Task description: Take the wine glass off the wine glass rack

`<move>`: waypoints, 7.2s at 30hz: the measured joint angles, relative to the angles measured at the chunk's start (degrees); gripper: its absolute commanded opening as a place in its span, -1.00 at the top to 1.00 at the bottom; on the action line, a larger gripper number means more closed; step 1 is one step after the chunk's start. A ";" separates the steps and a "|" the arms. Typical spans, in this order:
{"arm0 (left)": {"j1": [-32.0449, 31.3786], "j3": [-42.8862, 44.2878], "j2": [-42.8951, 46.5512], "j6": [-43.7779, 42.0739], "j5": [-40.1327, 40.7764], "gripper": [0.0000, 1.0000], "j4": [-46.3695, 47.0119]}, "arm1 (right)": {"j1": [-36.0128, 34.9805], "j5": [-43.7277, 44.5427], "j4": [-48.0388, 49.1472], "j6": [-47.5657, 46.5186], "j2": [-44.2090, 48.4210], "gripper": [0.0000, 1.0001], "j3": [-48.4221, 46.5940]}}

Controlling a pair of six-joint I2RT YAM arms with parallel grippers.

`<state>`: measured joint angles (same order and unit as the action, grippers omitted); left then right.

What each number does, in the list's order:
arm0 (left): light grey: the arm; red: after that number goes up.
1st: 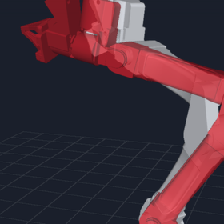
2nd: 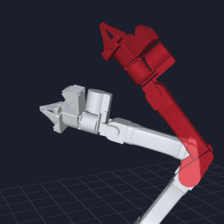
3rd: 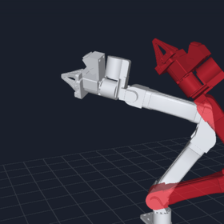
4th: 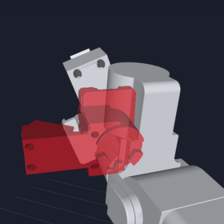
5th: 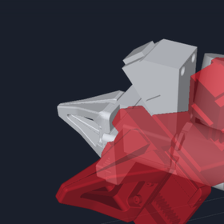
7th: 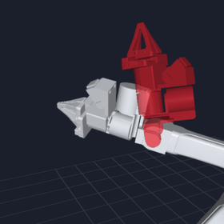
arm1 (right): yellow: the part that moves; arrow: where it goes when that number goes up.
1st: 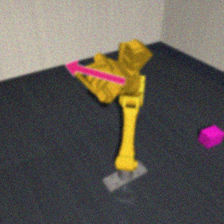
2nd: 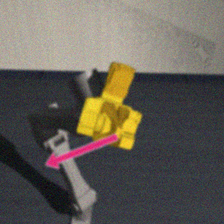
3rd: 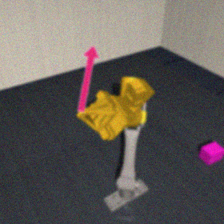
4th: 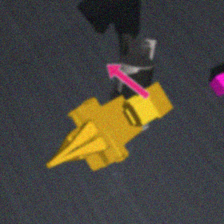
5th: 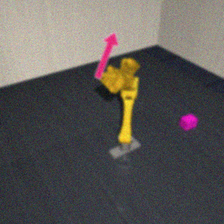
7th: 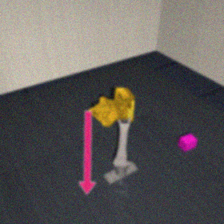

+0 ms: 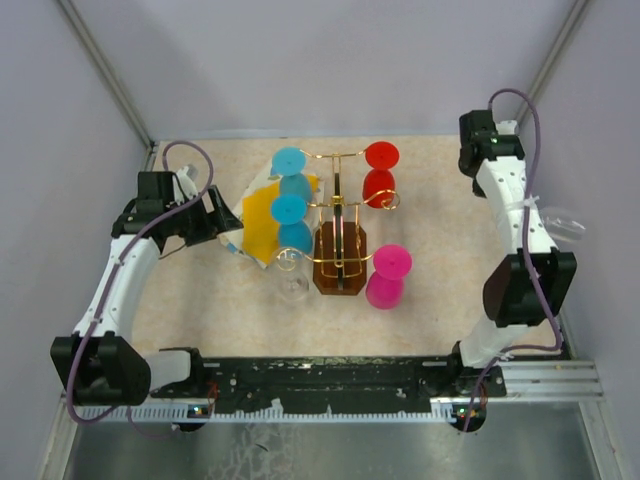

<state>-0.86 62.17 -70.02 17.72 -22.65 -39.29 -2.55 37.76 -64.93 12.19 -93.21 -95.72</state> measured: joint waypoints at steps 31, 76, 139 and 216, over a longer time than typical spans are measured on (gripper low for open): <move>0.00 -1.01 -0.02 0.94 -5.40 -0.79 1.79 | -1.49 30.75 8.02 -2.95 -29.81 1.00 2.95; 0.00 -2.32 1.53 1.75 -8.17 -0.79 1.31 | -1.36 32.00 7.02 -0.96 -40.59 1.00 6.05; 0.00 12.15 5.66 14.60 -3.87 -0.57 2.40 | -21.35 -0.79 18.84 -22.88 18.03 1.00 -12.04; -8.41 21.38 5.03 60.11 -28.98 -0.23 17.49 | -53.59 -77.50 31.08 -23.69 10.64 0.80 -17.33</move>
<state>-9.28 83.55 -64.99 77.82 -51.64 -21.80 -56.14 -39.75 -33.85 -11.51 -82.56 -113.06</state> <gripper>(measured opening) 0.779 0.022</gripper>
